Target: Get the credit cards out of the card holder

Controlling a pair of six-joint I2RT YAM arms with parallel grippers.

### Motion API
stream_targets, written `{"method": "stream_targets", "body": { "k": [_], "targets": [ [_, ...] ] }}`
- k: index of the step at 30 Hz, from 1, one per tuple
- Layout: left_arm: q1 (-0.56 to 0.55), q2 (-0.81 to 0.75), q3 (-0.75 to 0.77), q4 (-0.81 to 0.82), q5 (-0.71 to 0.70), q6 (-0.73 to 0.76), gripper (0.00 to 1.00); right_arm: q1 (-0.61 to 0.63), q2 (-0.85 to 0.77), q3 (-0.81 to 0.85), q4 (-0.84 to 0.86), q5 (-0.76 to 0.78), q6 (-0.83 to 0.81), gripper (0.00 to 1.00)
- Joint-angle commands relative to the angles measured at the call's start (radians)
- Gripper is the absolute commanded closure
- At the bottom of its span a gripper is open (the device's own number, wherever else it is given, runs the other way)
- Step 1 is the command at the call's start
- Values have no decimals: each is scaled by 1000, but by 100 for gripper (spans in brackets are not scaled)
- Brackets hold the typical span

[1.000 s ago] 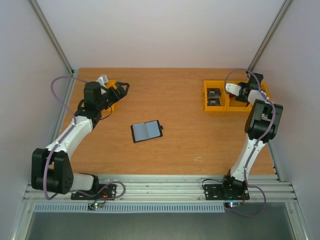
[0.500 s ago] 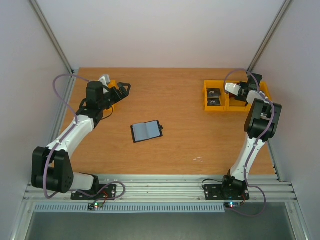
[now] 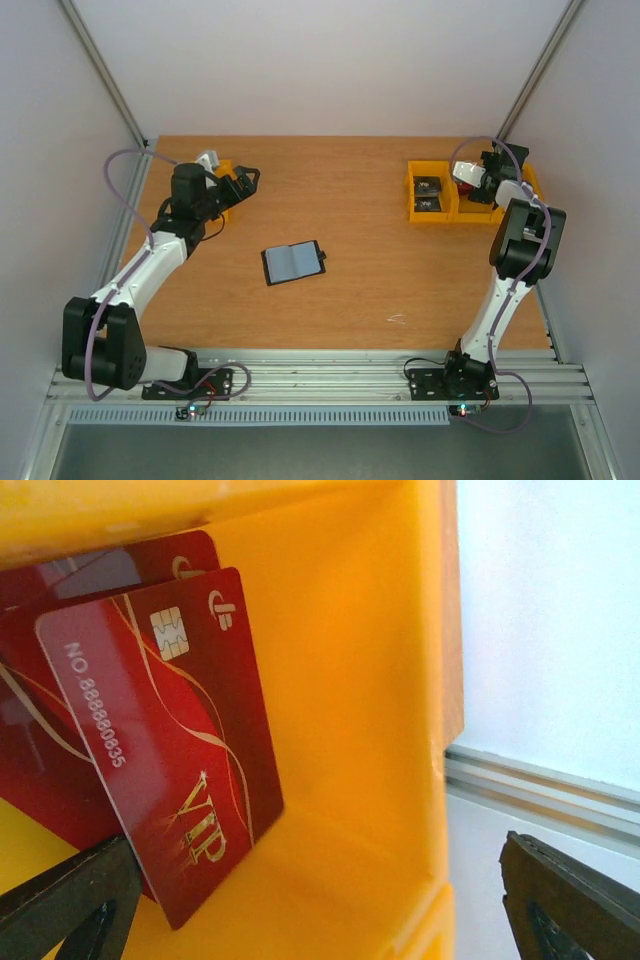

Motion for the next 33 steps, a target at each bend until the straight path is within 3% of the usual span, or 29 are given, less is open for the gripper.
{"method": "stream_targets", "body": {
  "k": [1, 12, 15, 17, 21, 23, 27, 29, 33],
  "targets": [
    [-5, -46, -5, 38, -3, 17, 1, -7, -63, -13, 1, -14, -212, 1],
    [-5, -114, -45, 58, 17, 30, 1, -3, -216, -70, 86, -116, 38, 1],
    [-5, -139, -86, 26, -37, 28, 1, 32, -279, -104, 211, -93, 261, 2],
    [-5, -151, -121, 2, -85, 13, 1, 93, -314, -93, 237, -12, 412, 2],
    [-5, -173, -205, -101, -162, 6, 1, 271, -356, 10, 73, 132, 562, 2],
    [-5, -190, -261, -71, -162, 16, 1, 380, -377, 50, 44, 194, 692, 2],
    [-5, -205, -368, 10, -92, 57, 1, 563, -437, 126, -123, 158, 983, 1],
    [-5, -214, -411, 14, -125, 43, 1, 642, -457, 156, -205, 126, 1154, 2],
    [-6, -226, -496, 52, -105, -17, 1, 761, -487, 117, -302, 42, 1596, 9]
  ]
}}
